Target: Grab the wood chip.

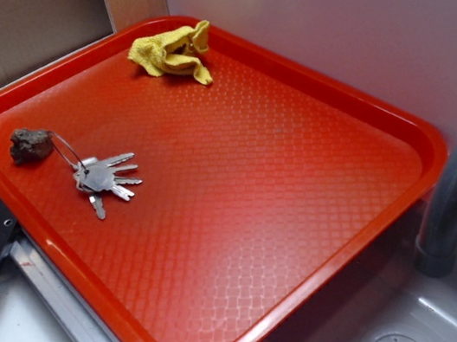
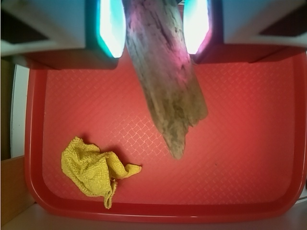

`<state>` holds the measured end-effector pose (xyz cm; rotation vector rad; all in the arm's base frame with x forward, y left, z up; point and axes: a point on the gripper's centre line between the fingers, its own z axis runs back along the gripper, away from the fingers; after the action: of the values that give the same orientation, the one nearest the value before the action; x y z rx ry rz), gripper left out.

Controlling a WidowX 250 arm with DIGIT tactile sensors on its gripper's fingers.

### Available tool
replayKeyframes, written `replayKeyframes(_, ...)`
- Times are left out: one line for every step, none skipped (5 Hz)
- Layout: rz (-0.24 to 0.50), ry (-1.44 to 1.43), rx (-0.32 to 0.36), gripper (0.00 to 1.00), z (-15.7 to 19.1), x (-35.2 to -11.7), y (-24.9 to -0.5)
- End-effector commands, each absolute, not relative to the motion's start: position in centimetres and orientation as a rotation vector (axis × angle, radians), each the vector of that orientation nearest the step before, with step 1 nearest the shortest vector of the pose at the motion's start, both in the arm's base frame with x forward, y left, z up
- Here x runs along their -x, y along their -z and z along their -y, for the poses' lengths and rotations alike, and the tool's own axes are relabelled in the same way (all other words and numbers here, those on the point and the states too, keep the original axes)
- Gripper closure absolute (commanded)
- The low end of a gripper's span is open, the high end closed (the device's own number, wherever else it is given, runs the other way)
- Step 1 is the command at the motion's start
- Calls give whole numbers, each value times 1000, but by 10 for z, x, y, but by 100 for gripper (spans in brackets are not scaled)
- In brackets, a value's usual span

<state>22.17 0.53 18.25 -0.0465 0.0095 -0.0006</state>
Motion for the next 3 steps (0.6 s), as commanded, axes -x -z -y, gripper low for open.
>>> replayKeyframes(37, -2, 38, 100, -1, -230, -196)
replayKeyframes(38, -2, 36, 100, -1, -229, -195)
replayKeyframes(36, 0, 36, 100, 0, -228, -195)
